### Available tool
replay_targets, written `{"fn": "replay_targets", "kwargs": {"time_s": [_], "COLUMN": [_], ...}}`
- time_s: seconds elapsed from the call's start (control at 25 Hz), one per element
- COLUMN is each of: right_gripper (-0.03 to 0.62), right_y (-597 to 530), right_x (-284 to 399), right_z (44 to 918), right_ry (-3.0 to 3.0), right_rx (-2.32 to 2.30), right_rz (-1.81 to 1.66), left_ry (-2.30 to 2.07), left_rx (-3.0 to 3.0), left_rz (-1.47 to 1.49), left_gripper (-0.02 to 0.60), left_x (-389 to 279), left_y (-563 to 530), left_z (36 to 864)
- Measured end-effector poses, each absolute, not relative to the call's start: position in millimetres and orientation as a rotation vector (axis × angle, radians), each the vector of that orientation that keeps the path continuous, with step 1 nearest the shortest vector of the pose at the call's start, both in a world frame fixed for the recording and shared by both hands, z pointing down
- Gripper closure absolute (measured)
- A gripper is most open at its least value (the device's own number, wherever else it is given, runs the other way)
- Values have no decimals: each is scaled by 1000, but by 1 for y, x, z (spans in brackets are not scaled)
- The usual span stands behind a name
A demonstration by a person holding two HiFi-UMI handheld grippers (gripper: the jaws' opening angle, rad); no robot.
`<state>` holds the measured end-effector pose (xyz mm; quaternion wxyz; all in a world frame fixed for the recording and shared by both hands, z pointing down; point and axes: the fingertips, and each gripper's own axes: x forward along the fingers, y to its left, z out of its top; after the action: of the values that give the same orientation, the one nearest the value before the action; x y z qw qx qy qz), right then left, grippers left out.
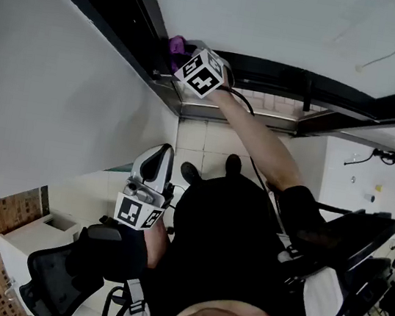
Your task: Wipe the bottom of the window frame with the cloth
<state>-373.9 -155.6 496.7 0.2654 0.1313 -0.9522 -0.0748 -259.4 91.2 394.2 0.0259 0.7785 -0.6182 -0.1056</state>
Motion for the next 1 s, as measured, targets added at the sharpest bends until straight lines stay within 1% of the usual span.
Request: {"fn": "replay_targets", "kwargs": {"time_s": [0.12, 0.28, 0.4, 0.52, 0.64, 0.72, 0.76, 0.88, 1.0], "right_gripper": [526, 531, 525, 523, 528, 525, 525, 525, 526], "right_y": [-153, -144, -150, -159, -138, -126, -130, -147, -139], "right_x": [-373, -360, -346, -364, -367, -356, -353, -360, -363], "right_z": [507, 515, 502, 504, 519, 512, 507, 509, 524], "right_ry": [-2485, -2343, -2340, -2435, -2429, -2432, -2448, -2437, -2372], "right_rx": [371, 219, 236, 293, 151, 45, 63, 172, 111], "right_rz": [-336, -488, -462, -436, -475, -460, -451, -515, -591], "left_ry": [-1901, -1875, -1862, -1847, -1838, -1839, -1839, -1830, -1827], "left_rx": [2364, 2373, 2403, 2407, 2409, 2405, 2402, 2403, 2414], "left_rz": [-344, -327, -318, -313, -313, -306, -304, -295, -282], "left_gripper": [583, 583, 583, 583, 583, 583, 583, 583, 583], "left_x": [-256, -250, -246, -244, -242, -245, -246, -246, -243], "left_y": [94, 86, 83, 78, 79, 80, 79, 75, 74], "left_z": [402, 410, 406, 408, 408, 410, 411, 413, 413]}}
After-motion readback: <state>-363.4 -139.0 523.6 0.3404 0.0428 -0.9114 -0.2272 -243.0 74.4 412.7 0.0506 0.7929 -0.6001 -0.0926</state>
